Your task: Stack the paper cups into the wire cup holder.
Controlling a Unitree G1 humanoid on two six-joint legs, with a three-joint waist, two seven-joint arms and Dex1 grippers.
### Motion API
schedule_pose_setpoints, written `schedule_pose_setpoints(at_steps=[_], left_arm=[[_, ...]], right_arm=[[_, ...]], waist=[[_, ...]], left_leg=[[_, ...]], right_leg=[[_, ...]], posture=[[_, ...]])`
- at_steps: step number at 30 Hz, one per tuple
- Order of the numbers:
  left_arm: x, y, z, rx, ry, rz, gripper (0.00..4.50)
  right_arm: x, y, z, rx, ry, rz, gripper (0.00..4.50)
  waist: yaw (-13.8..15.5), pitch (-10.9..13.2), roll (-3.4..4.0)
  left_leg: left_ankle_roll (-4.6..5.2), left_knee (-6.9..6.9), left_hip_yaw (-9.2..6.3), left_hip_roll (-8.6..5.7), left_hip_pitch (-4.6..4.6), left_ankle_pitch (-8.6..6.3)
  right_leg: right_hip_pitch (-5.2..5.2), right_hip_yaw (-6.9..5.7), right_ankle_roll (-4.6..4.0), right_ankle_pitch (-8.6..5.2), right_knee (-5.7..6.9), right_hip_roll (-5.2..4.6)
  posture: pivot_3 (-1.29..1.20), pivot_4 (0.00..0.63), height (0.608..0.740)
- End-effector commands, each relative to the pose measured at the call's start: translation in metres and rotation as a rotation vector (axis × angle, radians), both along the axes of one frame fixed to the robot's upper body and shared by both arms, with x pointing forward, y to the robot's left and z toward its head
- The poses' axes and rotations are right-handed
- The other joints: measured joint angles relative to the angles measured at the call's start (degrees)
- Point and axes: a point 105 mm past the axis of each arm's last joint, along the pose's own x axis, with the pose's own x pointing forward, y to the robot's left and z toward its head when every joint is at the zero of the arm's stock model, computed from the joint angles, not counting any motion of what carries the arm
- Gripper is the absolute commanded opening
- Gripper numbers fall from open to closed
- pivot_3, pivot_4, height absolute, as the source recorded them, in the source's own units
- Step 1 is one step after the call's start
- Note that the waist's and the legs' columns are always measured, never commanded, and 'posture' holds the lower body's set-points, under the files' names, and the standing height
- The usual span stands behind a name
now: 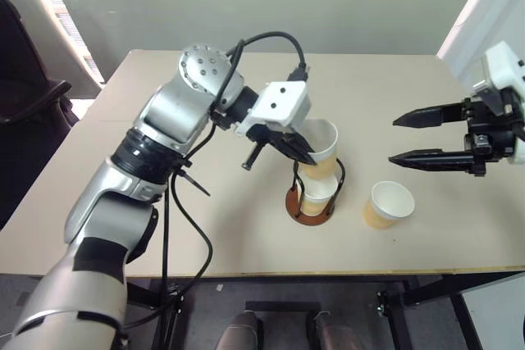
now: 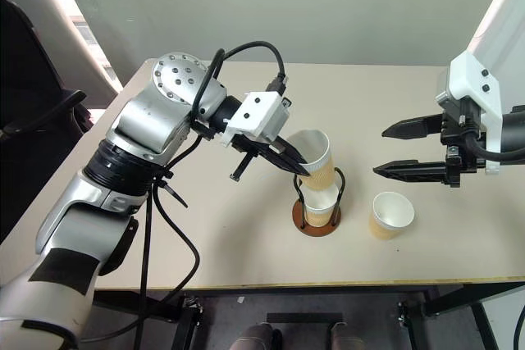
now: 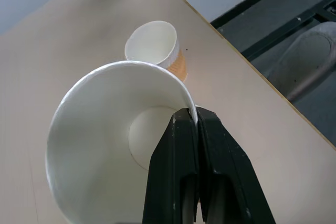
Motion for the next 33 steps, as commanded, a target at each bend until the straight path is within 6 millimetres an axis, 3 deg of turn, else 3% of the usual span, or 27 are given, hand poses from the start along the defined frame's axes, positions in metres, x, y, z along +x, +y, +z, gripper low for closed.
schedule_pose_setpoints(at_steps=[1,18,25,30,31,33], left_arm=[[-0.006,-0.003,0.001,0.031,-0.023,-0.063,0.03],[0.0,-0.007,-0.021,0.087,-0.014,-0.053,0.03],[0.0,-0.014,0.001,-0.005,0.016,-0.033,2.4],[0.003,-0.004,0.014,-0.055,0.019,-0.003,4.18],[0.003,-0.001,0.02,-0.083,0.026,0.006,4.47],[0.002,0.003,0.031,-0.132,0.047,0.017,4.47]], right_arm=[[-0.007,-0.002,0.013,0.001,-0.061,-0.011,3.44],[-0.008,-0.002,0.01,-0.014,-0.058,-0.02,3.44],[-0.008,-0.004,0.004,-0.05,-0.045,-0.039,3.44],[-0.009,-0.003,-0.007,-0.092,-0.026,-0.052,3.44],[-0.009,-0.004,-0.013,-0.119,-0.02,-0.061,3.44],[-0.01,-0.006,-0.024,-0.165,0.0,-0.074,3.44]], waist=[[0.05,0.0,0.0],[0.23,0.0,0.0],[0.35,0.0,0.01],[0.36,0.0,0.0],[0.37,0.0,0.0],[0.4,0.0,0.0]], left_leg=[[0.01,0.04,0.0,0.0,0.0,-0.01],[0.17,0.38,0.02,-0.02,-0.02,-0.2],[0.17,0.38,0.04,-0.02,-0.03,-0.25],[0.17,0.38,0.04,-0.02,-0.02,-0.25],[0.17,0.38,0.04,-0.02,-0.02,-0.25],[0.17,0.38,0.04,-0.02,-0.03,-0.26]], right_leg=[[0.02,0.0,0.01,0.0,0.0,0.0],[0.16,0.02,0.16,-0.03,-0.03,0.0],[0.16,0.04,0.18,-0.04,-0.04,0.0],[0.15,0.04,0.2,-0.05,-0.04,0.0],[0.16,0.03,0.21,-0.06,-0.04,0.0],[0.15,0.04,0.22,-0.07,-0.05,0.0]], posture=[[0.0,0.15,0.74],[0.0,0.15,0.74],[0.0,0.15,0.74],[0.0,0.15,0.74],[0.0,0.15,0.74],[0.0,0.15,0.74]])
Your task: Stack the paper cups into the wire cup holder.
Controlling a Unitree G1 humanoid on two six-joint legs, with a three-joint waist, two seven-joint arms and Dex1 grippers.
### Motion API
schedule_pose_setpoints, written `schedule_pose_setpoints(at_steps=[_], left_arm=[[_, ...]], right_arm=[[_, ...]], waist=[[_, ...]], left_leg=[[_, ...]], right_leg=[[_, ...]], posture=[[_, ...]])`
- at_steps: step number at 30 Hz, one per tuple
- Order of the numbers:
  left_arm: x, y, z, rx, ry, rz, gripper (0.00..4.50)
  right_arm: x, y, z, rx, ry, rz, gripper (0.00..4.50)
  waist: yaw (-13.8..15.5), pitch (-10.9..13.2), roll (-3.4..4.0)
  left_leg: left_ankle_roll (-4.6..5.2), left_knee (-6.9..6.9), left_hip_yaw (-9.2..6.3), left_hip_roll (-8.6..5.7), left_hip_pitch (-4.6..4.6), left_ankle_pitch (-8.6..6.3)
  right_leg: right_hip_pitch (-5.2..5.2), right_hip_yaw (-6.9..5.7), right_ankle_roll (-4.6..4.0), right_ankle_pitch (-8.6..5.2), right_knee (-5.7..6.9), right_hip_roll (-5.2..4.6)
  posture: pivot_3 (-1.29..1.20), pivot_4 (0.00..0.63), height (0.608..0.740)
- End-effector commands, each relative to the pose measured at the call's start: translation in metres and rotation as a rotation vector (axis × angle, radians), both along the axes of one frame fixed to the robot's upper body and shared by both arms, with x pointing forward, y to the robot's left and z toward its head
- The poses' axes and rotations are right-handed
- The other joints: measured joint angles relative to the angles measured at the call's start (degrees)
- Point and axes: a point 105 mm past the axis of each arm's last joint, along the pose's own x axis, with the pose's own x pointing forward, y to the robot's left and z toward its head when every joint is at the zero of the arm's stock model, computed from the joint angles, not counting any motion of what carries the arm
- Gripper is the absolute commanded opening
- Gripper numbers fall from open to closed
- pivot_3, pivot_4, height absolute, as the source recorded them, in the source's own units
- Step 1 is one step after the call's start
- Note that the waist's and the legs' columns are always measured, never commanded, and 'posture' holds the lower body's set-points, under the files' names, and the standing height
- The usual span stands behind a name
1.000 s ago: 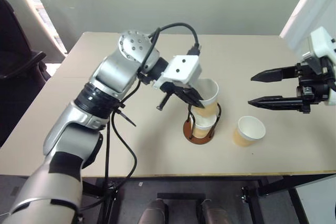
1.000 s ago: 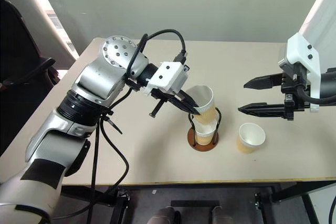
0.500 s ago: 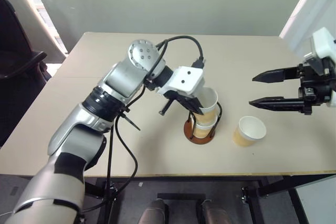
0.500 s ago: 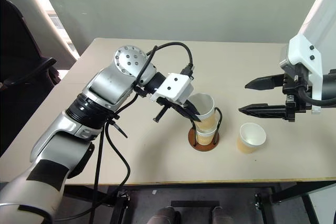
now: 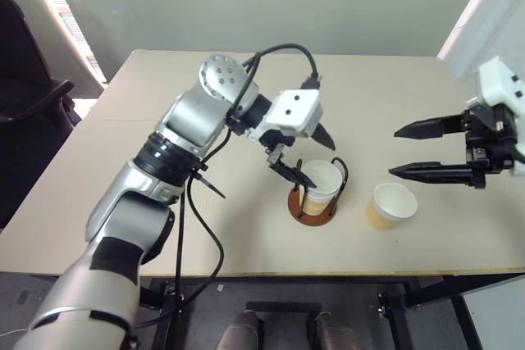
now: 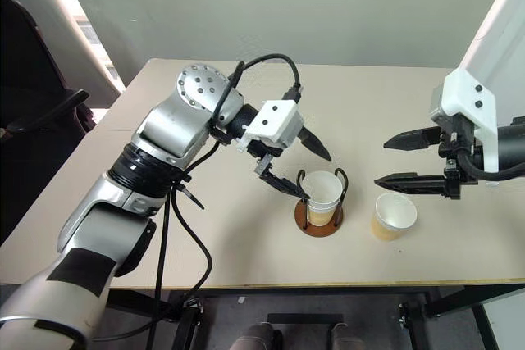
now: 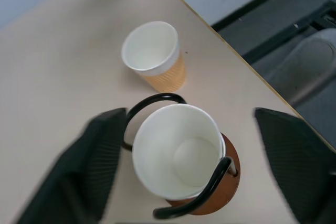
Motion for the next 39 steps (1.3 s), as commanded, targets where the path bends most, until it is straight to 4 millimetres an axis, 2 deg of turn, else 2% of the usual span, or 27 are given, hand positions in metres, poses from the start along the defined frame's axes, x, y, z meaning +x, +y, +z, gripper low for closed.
schedule_pose_setpoints(at_steps=[1,4,11,17,23,25,29,36,39], left_arm=[[-0.008,0.01,0.035,-0.106,0.007,-0.013,4.47],[-0.011,0.028,0.049,-0.182,0.096,0.02,4.47],[0.0,0.086,0.041,-0.212,0.178,0.214,4.47],[0.001,0.101,0.036,-0.253,0.151,0.287,4.47],[0.001,0.106,0.031,-0.268,0.153,0.338,4.47],[0.0,0.106,0.03,-0.269,0.152,0.345,4.47],[0.0,0.105,0.027,-0.27,0.152,0.351,4.5],[0.001,0.104,0.024,-0.265,0.149,0.349,4.5],[0.0,0.105,0.022,-0.257,0.15,0.347,4.5]], right_arm=[[-0.003,-0.003,-0.01,-0.098,-0.018,-0.025,3.44],[-0.009,-0.006,-0.035,-0.173,0.058,-0.046,3.44],[-0.004,-0.013,-0.073,-0.284,0.107,-0.09,3.44],[0.006,-0.021,-0.092,-0.343,0.105,-0.106,3.44],[0.014,-0.026,-0.113,-0.418,0.114,-0.087,3.44],[0.015,-0.021,-0.117,-0.419,0.116,-0.064,3.44],[0.021,-0.014,-0.117,-0.424,0.093,-0.037,2.58],[0.022,-0.012,-0.106,-0.433,0.065,-0.019,0.05],[0.022,-0.018,-0.087,-0.439,0.038,-0.031,0.05]], waist=[[0.03,0.0,0.0],[0.04,0.0,0.0],[-0.22,-0.03,0.07],[0.31,-0.02,0.06],[0.22,-0.02,0.06],[0.11,-0.02,0.06],[-0.07,-0.02,0.06],[-0.05,-0.02,0.06],[-0.04,-0.02,0.06]], left_leg=[[0.0,0.0,0.0,0.0,0.0,-0.01],[-0.01,0.0,0.01,0.0,0.0,-0.04],[-0.02,-0.01,0.04,0.02,0.06,-0.08],[0.03,0.06,0.03,0.01,0.04,-0.1],[0.07,0.04,0.05,0.02,0.07,-0.13],[0.07,0.04,0.05,0.02,0.06,-0.13],[0.07,0.04,0.07,0.02,0.07,-0.12],[0.07,0.04,0.05,0.03,0.07,-0.12],[0.06,0.03,0.06,0.03,0.06,-0.12]], right_leg=[[0.01,0.0,0.0,0.0,-0.02,0.0],[0.0,0.01,0.01,-0.01,-0.03,0.0],[-0.01,0.1,0.05,-0.05,-0.02,0.05],[0.0,0.09,0.04,-0.03,-0.01,0.03],[-0.01,0.08,0.04,-0.03,0.02,0.03],[-0.01,0.08,0.04,-0.02,0.03,0.03],[-0.01,0.09,0.02,-0.01,0.03,0.04],[0.0,0.08,-0.02,-0.02,0.01,0.04],[-0.01,0.08,-0.05,-0.04,0.01,0.04]], posture=[[0.0,0.15,0.74],[0.0,0.15,0.74],[0.0,0.15,0.74],[0.0,0.15,0.74],[0.0,0.15,0.74],[0.0,0.15,0.74],[0.0,0.15,0.74],[0.0,0.15,0.74],[0.0,0.15,0.74]])
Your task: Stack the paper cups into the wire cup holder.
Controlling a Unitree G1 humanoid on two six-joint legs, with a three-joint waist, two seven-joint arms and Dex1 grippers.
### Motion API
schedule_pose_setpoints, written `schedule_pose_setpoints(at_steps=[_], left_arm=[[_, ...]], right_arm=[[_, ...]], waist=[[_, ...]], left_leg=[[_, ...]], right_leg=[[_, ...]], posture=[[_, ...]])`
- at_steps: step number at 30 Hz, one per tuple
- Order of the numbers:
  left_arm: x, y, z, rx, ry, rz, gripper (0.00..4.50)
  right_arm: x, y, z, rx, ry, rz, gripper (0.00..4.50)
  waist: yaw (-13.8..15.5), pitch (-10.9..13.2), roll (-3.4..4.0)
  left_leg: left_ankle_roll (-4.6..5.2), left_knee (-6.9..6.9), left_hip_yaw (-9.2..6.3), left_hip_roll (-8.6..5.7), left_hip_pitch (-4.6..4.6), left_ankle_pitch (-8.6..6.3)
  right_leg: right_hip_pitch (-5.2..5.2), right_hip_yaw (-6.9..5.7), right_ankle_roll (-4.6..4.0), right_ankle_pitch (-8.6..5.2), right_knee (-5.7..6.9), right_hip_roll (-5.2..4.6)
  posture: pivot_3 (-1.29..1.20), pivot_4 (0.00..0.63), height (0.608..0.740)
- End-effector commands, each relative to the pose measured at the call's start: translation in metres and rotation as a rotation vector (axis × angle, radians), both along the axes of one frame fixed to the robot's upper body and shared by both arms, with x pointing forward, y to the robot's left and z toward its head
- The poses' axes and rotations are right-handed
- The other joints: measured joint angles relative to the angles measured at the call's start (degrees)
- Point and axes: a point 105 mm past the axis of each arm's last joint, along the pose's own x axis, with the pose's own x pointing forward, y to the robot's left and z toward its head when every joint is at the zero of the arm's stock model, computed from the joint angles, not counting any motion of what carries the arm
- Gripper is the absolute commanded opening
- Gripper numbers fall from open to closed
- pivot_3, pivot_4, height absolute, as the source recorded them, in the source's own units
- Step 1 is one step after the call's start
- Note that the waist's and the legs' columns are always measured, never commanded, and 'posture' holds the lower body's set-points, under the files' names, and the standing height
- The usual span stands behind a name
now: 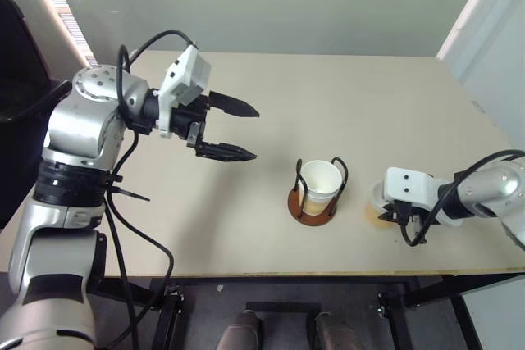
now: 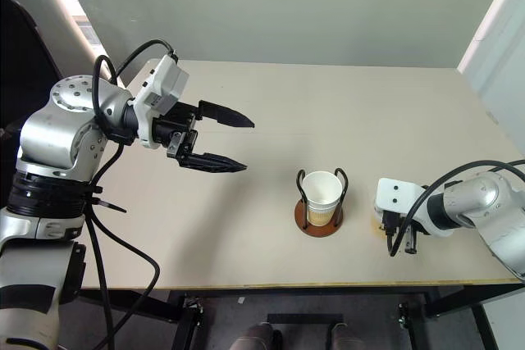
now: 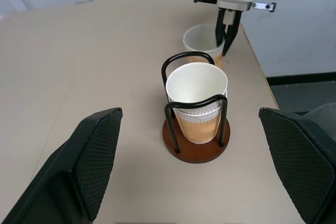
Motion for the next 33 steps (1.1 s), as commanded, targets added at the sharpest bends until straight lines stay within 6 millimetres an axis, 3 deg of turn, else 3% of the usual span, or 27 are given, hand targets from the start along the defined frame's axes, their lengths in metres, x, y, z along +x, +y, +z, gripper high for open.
schedule_pose_setpoints(at_steps=[1,4,7,12,16,33], left_arm=[[-0.006,0.002,0.007,0.002,-0.046,-0.019,4.5],[-0.009,0.004,0.002,0.025,-0.057,-0.046,4.5],[-0.013,0.003,-0.001,0.033,-0.06,-0.077,4.5],[-0.013,-0.001,-0.002,0.022,-0.053,-0.097,4.5],[-0.013,-0.002,-0.001,0.018,-0.051,-0.101,4.5],[-0.016,-0.004,0.0,0.017,-0.041,-0.093,4.5]], right_arm=[[0.003,-0.008,0.044,-0.015,-0.107,0.007,0.05],[0.003,-0.006,0.088,0.031,-0.183,0.026,0.05],[0.002,0.009,0.125,0.083,-0.26,0.095,0.05],[-0.008,0.052,0.153,0.124,-0.303,0.28,0.05],[-0.012,0.074,0.147,0.121,-0.268,0.373,0.05],[-0.001,0.091,0.107,0.063,-0.167,0.481,0.05]], waist=[[0.02,0.01,0.02],[-0.09,0.01,0.03],[-0.39,0.01,0.02],[-0.72,0.0,0.0],[-0.67,0.0,0.01],[-0.67,0.0,0.0]], left_leg=[[0.0,-0.01,0.0,-0.01,-0.01,0.0],[-0.01,-0.02,0.03,-0.01,-0.02,0.0],[-0.02,-0.06,0.01,0.02,-0.01,0.0],[-0.02,-0.11,-0.02,0.08,0.01,0.0],[-0.07,-0.09,-0.07,0.1,-0.01,0.03],[-0.21,-0.07,-0.09,0.09,-0.02,0.11]], right_leg=[[-0.01,0.0,-0.01,-0.01,0.0,0.0],[-0.04,0.04,-0.45,-0.27,0.02,0.0],[-0.07,0.04,-0.6,-0.35,0.04,0.04],[-0.12,0.01,-0.73,-0.42,0.08,0.12],[-0.14,-0.02,-0.77,-0.43,0.08,0.14],[-0.17,-0.02,-0.8,-0.46,0.11,0.12]], posture=[[0.0,0.15,0.74],[0.0,0.15,0.74],[0.0,0.15,0.74],[0.0,0.15,0.74],[0.0,0.15,0.74],[0.0,0.15,0.74]])
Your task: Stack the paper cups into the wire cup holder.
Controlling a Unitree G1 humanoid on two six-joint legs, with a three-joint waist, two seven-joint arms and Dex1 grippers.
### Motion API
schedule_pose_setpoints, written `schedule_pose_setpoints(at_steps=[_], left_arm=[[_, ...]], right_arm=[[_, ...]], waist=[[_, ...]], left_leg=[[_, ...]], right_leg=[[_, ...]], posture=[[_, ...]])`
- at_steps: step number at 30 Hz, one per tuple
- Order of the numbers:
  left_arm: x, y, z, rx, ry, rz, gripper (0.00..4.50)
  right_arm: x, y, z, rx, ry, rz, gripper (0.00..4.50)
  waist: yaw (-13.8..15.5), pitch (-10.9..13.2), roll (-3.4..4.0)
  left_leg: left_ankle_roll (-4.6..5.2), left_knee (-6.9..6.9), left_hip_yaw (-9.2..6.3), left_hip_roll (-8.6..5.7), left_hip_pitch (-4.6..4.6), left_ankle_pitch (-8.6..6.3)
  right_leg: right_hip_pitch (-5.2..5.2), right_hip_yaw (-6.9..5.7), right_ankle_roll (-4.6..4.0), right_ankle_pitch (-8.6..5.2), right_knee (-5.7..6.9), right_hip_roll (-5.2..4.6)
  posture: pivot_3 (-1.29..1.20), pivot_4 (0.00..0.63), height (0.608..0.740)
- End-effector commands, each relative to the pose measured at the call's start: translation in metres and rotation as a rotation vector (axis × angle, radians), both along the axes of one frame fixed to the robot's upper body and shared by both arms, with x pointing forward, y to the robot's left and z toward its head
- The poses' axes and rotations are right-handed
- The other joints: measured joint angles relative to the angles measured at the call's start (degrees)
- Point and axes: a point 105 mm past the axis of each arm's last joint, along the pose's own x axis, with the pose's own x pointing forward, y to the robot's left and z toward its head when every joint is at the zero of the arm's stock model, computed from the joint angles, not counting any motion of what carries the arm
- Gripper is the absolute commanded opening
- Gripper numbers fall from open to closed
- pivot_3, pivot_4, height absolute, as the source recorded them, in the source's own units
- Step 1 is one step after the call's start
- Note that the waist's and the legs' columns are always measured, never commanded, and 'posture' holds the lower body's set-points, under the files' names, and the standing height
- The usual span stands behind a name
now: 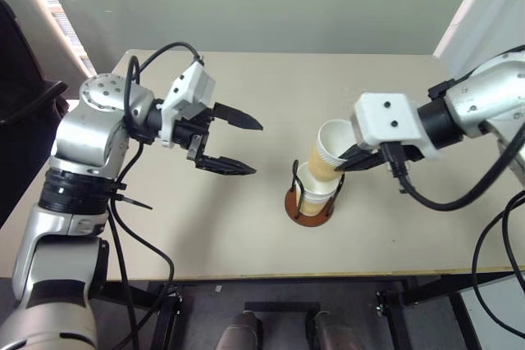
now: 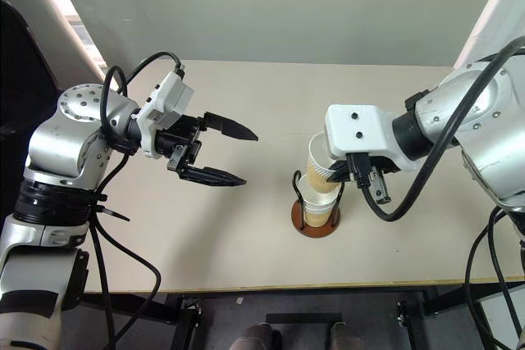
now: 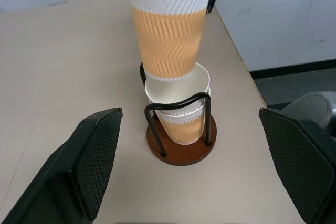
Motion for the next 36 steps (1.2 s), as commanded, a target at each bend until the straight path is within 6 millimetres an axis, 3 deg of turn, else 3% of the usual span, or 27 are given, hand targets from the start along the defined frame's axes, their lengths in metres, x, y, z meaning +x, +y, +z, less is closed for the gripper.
schedule_pose_setpoints(at_steps=[1,9,10,16,21,26,29,32,36], left_arm=[[-0.006,-0.001,0.012,-0.014,-0.047,-0.016,4.5],[-0.006,-0.002,0.01,-0.004,-0.047,-0.014,4.5],[-0.006,-0.002,0.009,-0.003,-0.047,-0.013,4.5],[-0.005,-0.001,0.008,0.005,-0.044,-0.006,4.5],[-0.007,0.001,0.008,0.01,-0.036,-0.001,4.5],[0.002,0.016,0.015,-0.021,-0.051,0.091,4.5],[0.01,0.024,0.026,-0.099,-0.057,0.18,4.5],[0.013,0.037,0.037,-0.174,-0.039,0.258,4.5],[0.017,0.05,0.035,-0.201,-0.014,0.333,4.5]], right_arm=[[-0.002,0.003,-0.004,-0.019,-0.014,0.027,0.05],[0.016,0.007,-0.022,-0.094,-0.059,0.023,0.05],[0.018,0.007,-0.023,-0.102,-0.068,0.023,0.23],[0.02,0.023,0.009,0.04,-0.082,0.013,2.04],[0.01,0.014,0.054,0.21,-0.071,-0.039,3.74],[0.012,-0.02,0.088,0.448,-0.027,-0.209,3.74],[0.012,-0.028,0.101,0.603,0.036,-0.27,3.74],[0.01,-0.031,0.097,0.673,0.079,-0.263,3.74],[0.017,-0.039,0.076,0.708,0.089,-0.319,3.74]], waist=[[-0.01,0.0,0.0],[-0.12,0.0,0.0],[-0.12,0.0,0.0],[-0.33,0.0,0.0],[-0.14,0.0,0.0],[-0.01,0.0,-0.01],[-0.1,0.0,-0.01],[-0.18,0.0,-0.01],[-0.21,0.01,0.0]], left_leg=[[0.0,0.01,0.0,0.0,0.0,0.0],[-0.01,0.0,-0.01,0.01,0.01,0.01],[-0.01,0.0,-0.02,0.01,0.01,0.01],[-0.02,-0.01,-0.01,0.01,0.01,0.02],[-0.21,-0.06,-0.02,0.0,-0.03,0.12],[-0.49,-0.05,0.02,-0.02,-0.04,0.21],[-0.51,-0.08,0.01,-0.01,-0.02,0.2],[-0.49,-0.23,0.01,0.0,0.01,0.2],[-0.54,-0.27,0.0,0.04,0.05,0.23]], right_leg=[[0.0,0.0,0.0,0.0,0.01,0.0],[-0.01,-0.01,0.01,0.02,0.04,0.0],[-0.01,-0.01,0.02,0.02,0.04,0.0],[-0.04,-0.01,0.01,0.03,0.04,0.01],[-0.06,-0.02,-0.15,-0.07,-0.01,0.01],[-0.03,0.02,-0.25,-0.15,-0.07,0.01],[-0.06,0.02,-0.25,-0.16,-0.02,0.01],[-0.12,0.02,-0.25,-0.16,0.05,0.03],[-0.13,0.03,-0.24,-0.15,0.09,0.08]], posture=[[0.0,0.15,0.74],[0.0,0.15,0.74],[0.0,0.15,0.74],[0.0,0.15,0.74],[0.0,0.15,0.74],[0.0,0.15,0.74],[0.0,0.15,0.74],[0.0,0.15,0.74],[0.0,0.15,0.74]])
